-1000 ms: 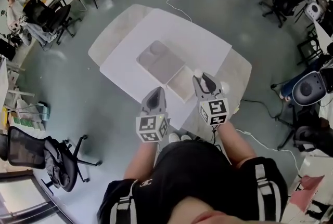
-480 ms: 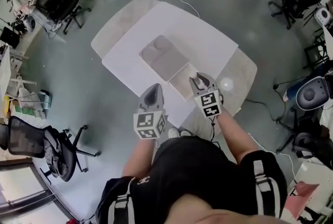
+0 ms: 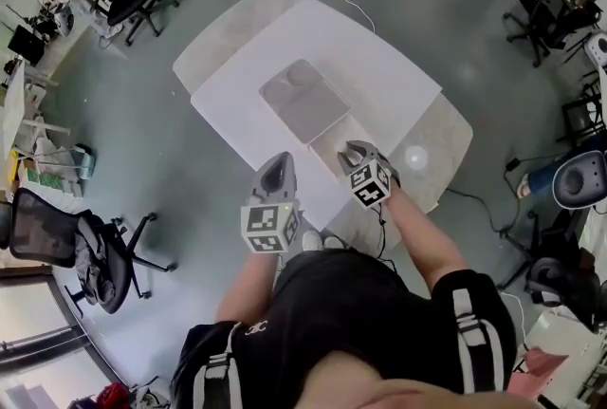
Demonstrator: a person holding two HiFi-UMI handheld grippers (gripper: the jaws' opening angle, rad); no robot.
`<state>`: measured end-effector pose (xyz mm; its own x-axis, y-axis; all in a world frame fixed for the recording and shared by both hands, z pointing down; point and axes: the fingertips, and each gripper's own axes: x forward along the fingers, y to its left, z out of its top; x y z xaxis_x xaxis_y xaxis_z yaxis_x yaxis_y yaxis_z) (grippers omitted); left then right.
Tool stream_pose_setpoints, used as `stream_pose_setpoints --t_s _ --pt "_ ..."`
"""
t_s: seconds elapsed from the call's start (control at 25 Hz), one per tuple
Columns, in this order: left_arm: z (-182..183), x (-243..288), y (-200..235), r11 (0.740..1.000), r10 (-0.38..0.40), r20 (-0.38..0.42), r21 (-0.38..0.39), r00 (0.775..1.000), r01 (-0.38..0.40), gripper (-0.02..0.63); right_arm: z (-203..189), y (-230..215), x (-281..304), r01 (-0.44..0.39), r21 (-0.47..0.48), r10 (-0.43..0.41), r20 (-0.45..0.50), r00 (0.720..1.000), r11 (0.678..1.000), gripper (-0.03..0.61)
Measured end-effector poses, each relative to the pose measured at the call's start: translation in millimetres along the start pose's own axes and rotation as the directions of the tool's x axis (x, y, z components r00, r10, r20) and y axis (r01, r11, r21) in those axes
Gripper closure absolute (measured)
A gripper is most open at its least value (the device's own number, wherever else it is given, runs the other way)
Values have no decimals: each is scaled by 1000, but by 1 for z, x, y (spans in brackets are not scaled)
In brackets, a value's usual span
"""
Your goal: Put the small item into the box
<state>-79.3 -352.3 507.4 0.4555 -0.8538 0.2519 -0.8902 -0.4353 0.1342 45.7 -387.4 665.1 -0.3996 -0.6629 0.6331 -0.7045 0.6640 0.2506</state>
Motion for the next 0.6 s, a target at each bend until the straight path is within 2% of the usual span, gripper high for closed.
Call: stream_pose_setpoints --t_s 0.2,0.6 --pt "-3 -9 6 1000 30 0 -3 1000 -30 610 -18 13 24 -59 -46 54 -88 995 997 463" --pt "-6 -28 20 996 83 -1 -10 997 -83 609 -34 23 54 -103 -113 78 -204 976 988 462"
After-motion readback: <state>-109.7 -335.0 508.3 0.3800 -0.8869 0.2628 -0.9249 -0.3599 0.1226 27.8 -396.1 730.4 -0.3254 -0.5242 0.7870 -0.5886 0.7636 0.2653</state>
